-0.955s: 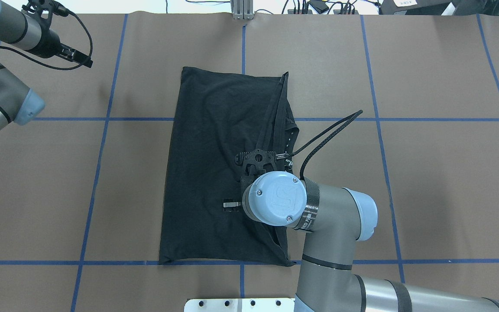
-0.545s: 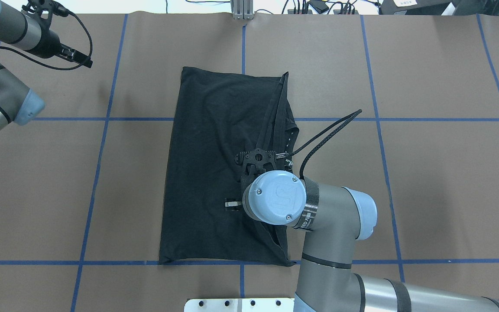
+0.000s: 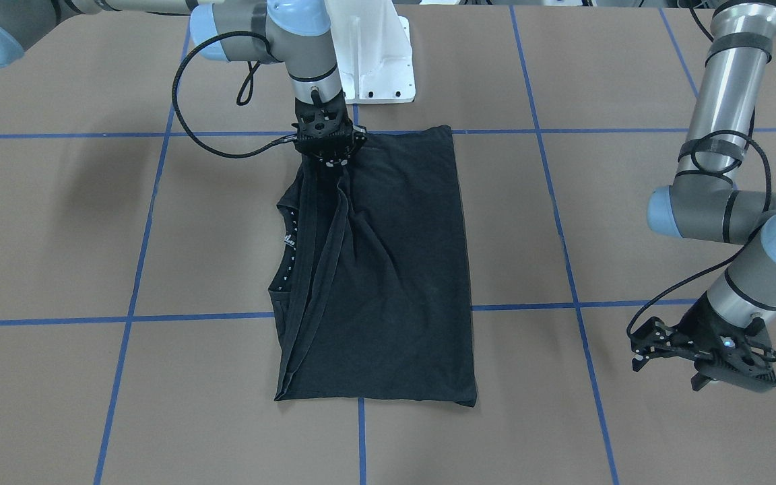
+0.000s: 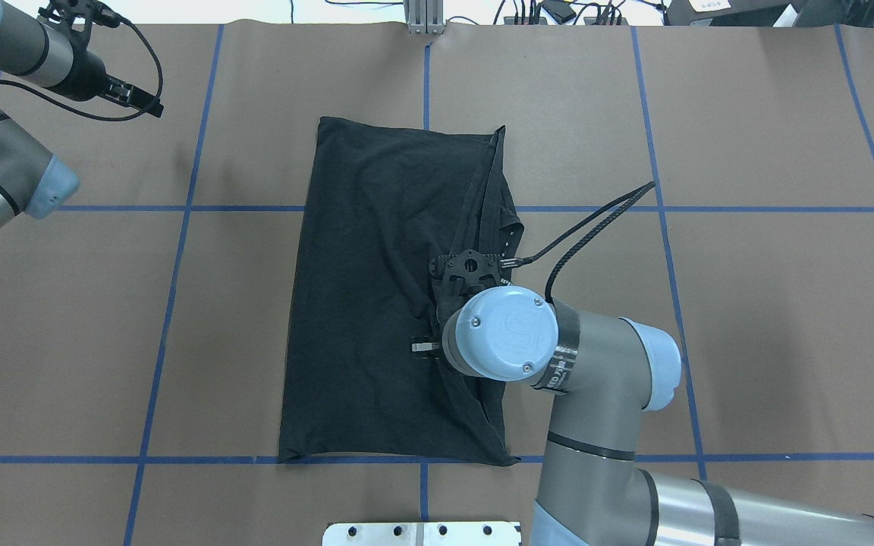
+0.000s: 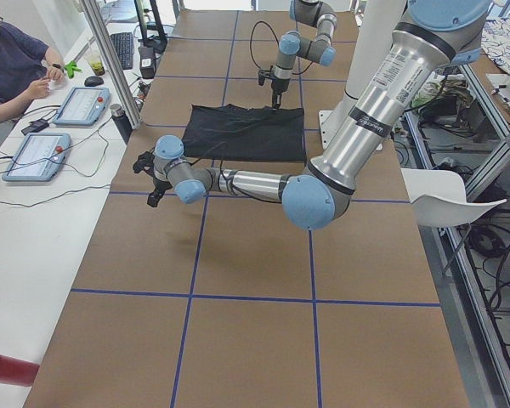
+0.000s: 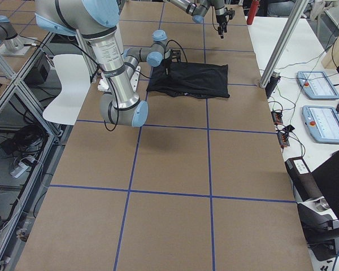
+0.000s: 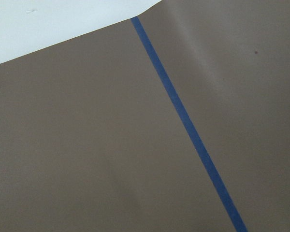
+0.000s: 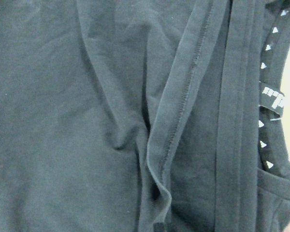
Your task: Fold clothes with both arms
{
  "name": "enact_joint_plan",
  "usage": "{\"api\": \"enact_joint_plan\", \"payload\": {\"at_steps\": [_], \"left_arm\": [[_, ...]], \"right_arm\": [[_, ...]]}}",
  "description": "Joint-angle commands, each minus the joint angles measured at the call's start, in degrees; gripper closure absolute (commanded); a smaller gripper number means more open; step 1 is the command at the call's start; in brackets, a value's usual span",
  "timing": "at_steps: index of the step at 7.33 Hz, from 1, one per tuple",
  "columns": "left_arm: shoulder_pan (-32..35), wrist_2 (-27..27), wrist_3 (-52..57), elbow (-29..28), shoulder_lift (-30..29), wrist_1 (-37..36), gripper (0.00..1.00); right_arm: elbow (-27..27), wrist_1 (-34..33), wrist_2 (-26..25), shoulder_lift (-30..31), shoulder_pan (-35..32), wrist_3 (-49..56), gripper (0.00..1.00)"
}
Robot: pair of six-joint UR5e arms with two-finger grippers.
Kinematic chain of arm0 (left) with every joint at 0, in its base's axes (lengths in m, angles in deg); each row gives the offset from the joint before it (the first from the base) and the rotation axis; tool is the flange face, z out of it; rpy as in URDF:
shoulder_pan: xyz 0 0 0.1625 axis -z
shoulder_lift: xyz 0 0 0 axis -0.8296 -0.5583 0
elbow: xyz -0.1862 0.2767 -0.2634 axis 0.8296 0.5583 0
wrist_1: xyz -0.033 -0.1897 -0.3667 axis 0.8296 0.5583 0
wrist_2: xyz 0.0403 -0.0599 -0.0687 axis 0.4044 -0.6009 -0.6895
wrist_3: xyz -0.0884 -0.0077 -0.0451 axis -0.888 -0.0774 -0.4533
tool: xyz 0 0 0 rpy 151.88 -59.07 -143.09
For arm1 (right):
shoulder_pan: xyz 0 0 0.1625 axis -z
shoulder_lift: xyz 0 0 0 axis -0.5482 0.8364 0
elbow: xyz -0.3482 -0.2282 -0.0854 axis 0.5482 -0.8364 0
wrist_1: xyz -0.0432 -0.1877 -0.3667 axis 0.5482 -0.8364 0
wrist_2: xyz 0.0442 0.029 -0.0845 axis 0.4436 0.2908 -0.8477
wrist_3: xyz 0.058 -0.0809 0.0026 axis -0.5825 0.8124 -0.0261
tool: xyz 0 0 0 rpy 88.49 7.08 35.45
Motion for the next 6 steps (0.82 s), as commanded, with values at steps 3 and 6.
{"api": "enact_joint_plan", "payload": {"at_steps": [3,6], "left_arm": [[-2.7,0.0,-6.5,2.6,0.0,0.1,0.0],[-3.1,0.0,-6.5,2.9,0.0,0.1,0.0]], "right_arm": [[9.8,0.1,-1.8,12.9,2.2,-1.0,1.0],[9.4,0.1,-4.5,13.8,4.6,-1.6,0.61]]}}
